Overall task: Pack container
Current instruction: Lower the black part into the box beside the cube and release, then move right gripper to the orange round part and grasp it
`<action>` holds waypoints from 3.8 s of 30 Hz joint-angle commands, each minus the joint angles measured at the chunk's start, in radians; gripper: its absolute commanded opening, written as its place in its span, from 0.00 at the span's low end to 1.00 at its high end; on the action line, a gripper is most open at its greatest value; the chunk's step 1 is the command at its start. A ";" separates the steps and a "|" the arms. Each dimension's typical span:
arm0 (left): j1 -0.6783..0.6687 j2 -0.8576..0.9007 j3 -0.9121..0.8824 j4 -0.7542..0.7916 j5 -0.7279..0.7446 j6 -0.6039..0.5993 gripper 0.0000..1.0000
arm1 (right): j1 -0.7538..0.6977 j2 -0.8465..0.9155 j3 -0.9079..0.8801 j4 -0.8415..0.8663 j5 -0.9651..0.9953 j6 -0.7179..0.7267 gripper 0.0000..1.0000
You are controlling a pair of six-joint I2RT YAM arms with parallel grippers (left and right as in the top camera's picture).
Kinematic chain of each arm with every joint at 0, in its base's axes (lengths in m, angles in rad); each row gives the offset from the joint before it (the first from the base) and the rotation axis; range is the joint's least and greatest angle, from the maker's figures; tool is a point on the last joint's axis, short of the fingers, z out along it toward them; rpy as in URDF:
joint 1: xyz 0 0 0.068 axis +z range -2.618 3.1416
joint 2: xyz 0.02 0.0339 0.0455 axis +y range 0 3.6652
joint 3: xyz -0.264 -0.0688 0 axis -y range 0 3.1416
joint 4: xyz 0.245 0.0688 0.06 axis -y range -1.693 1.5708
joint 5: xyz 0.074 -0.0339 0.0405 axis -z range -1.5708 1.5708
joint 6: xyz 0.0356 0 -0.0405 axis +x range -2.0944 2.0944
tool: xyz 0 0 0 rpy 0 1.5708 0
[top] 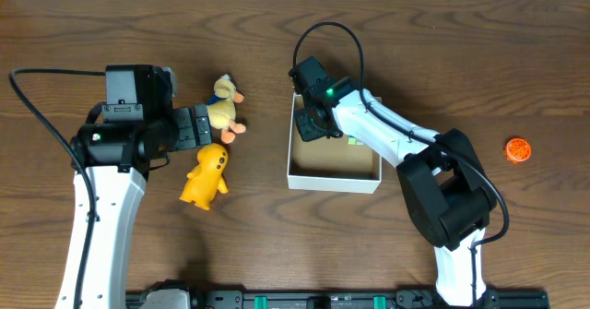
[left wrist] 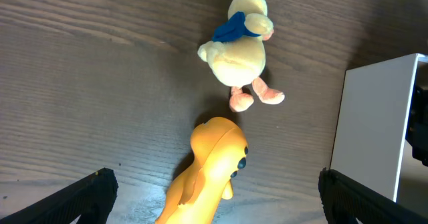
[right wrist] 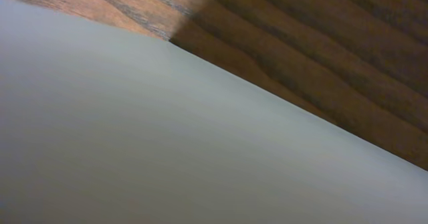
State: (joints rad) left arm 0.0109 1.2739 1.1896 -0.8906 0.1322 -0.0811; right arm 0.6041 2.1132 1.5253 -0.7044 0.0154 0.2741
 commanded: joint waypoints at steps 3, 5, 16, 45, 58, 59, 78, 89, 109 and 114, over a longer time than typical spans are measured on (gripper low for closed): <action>-0.002 0.008 -0.005 -0.003 0.007 0.007 0.98 | 0.003 -0.029 0.020 -0.041 0.010 0.010 0.11; -0.002 0.008 -0.005 -0.003 0.007 0.007 0.98 | 0.003 -0.064 0.034 -0.069 0.011 0.009 0.13; -0.002 0.008 -0.005 -0.003 0.006 0.010 0.98 | -0.170 -0.438 0.083 -0.253 0.105 0.010 0.64; -0.002 0.008 -0.005 -0.003 0.007 0.010 0.98 | -1.101 -0.142 0.081 -0.435 0.074 -0.002 0.99; -0.002 0.008 -0.005 -0.003 0.007 0.010 0.98 | -1.101 -0.074 -0.062 -0.247 0.003 -0.022 0.99; -0.002 0.008 -0.005 -0.003 0.007 0.010 0.98 | -1.101 -0.074 -0.078 -0.230 0.002 -0.022 0.99; -0.002 0.008 -0.005 -0.003 0.007 0.010 0.98 | -1.101 -0.074 -0.204 -0.099 0.003 -0.036 0.93; -0.002 0.008 -0.005 -0.003 0.007 0.010 0.98 | -1.101 -0.074 -0.204 -0.092 0.003 -0.036 0.64; -0.002 0.008 -0.005 -0.003 0.007 0.010 0.98 | -1.087 -0.165 -0.195 -0.135 -0.032 -0.031 0.07; -0.002 0.008 -0.005 -0.003 0.007 0.010 0.98 | -1.023 -0.307 -0.184 -0.175 -0.043 -0.032 0.01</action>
State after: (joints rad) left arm 0.0109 1.2739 1.1896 -0.8906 0.1322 -0.0776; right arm -0.4690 1.9312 1.3315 -0.8677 -0.0036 0.2405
